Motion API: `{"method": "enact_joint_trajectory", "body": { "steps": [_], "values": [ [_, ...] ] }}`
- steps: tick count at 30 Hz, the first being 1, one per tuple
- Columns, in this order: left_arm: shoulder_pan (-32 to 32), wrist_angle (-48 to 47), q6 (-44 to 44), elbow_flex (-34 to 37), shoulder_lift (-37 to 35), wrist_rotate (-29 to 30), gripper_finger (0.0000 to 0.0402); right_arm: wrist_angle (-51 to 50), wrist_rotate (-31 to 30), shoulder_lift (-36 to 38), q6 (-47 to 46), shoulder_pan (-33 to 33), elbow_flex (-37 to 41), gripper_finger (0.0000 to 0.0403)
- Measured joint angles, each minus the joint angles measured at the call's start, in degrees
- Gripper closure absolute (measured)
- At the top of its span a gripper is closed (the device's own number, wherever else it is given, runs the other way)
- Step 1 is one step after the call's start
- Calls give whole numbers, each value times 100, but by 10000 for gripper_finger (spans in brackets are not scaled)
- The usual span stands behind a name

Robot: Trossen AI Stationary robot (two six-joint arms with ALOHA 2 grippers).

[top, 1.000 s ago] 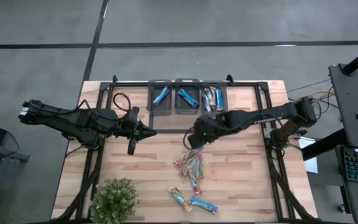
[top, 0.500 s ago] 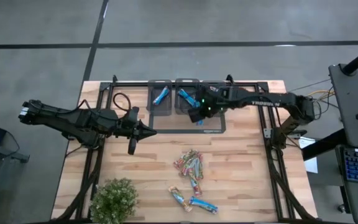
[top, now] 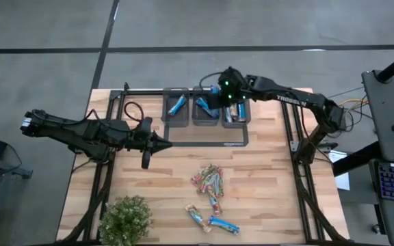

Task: Pick and place Granola Bars by type
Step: Put the blue granola bar into the center black bin

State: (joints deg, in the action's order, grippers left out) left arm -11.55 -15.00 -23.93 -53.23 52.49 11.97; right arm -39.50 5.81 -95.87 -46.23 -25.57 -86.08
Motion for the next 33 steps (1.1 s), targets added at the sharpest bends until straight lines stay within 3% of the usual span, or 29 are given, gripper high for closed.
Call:
{"method": "enact_joint_trajectory", "body": {
  "steps": [21, 33],
  "values": [
    [0, -3, -199, 0, 2, 268, 401, 25, 337, -1491, 281, -546, -1221, 332],
    [0, -5, -292, 0, 2, 321, 401, -971, 283, -2560, 545, -585, -2421, 320]
  ]
}}
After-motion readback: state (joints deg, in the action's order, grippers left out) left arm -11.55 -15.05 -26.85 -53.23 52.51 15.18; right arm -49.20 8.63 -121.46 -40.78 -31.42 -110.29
